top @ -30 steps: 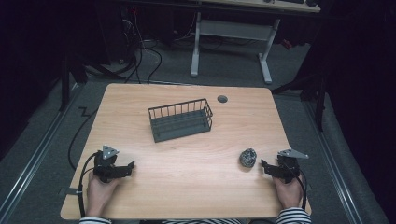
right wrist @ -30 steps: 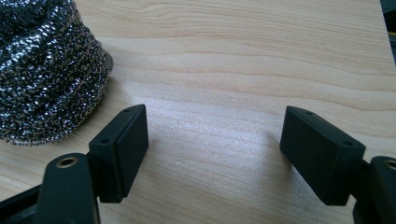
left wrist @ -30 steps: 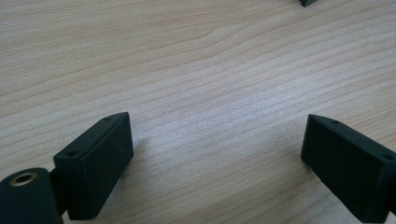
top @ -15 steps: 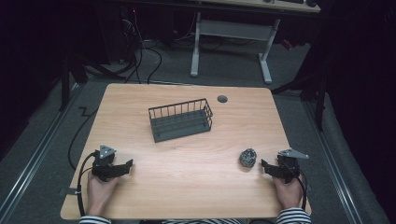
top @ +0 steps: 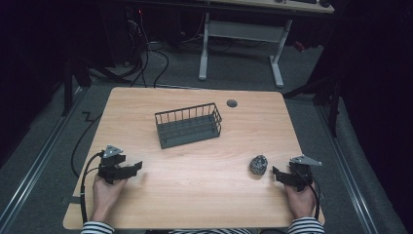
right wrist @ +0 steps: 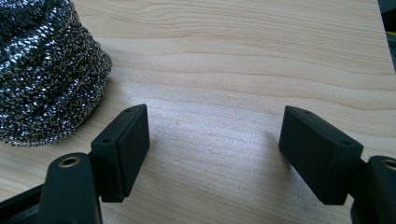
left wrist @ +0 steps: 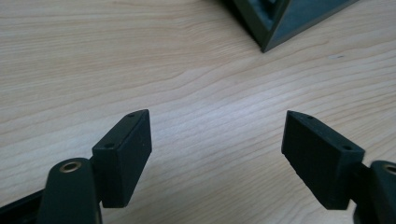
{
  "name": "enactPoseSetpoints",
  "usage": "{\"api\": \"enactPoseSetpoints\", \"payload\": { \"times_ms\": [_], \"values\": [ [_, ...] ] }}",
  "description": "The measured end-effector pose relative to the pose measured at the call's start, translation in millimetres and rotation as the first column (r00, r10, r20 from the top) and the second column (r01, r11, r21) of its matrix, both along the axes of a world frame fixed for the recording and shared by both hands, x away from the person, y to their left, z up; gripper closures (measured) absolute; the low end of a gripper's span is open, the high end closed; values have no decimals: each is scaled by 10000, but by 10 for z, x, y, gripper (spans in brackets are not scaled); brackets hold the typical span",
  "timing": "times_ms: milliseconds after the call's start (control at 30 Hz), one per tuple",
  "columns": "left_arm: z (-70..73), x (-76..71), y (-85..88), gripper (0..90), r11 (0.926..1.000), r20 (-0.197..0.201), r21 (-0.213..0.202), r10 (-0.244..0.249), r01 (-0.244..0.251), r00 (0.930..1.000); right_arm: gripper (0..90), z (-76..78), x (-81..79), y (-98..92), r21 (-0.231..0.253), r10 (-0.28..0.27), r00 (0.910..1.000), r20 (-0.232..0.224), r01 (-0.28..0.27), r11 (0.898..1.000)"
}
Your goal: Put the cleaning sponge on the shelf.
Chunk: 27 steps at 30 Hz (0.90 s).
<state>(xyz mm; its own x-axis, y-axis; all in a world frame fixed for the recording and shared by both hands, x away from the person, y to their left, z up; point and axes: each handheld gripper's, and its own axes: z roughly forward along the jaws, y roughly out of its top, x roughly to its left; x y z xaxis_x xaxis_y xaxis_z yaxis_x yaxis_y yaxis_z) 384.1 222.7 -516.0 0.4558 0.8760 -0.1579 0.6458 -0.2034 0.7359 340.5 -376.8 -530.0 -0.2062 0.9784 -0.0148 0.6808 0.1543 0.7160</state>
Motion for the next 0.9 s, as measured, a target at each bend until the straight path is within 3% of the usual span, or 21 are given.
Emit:
{"api": "enactPoseSetpoints", "payload": {
  "times_ms": [200, 267, 500, 800, 900],
  "values": [
    [65, 45, -44, 257, 9996, -162, -55, -290, 289, 9994, 247, 0, -1, 1, 1, -13, 10000, 0, 13, 10000],
    [116, 56, -48, 259, 9992, -57, -263, -310, 309, 9995, 247, 0, -1, 0, -1, -14, 10000, 0, 14, 10000],
    [252, 103, -104, 218, 9994, 25, -153, -319, 319, 9995, 248, 0, -1, 2, -5, -25, 10000, -1, 25, 10000],
    [447, 213, -183, 208, 9969, 51, -502, -607, 609, 9981, 248, 0, -1, 2, -7, -29, 10000, 4, 29, 10000],
    [496, 244, -219, 205, 9974, 151, -380, -605, 610, 9981, 249, 0, -2, 2, -6, -28, 10000, 5, 28, 10000]
  ]
}}
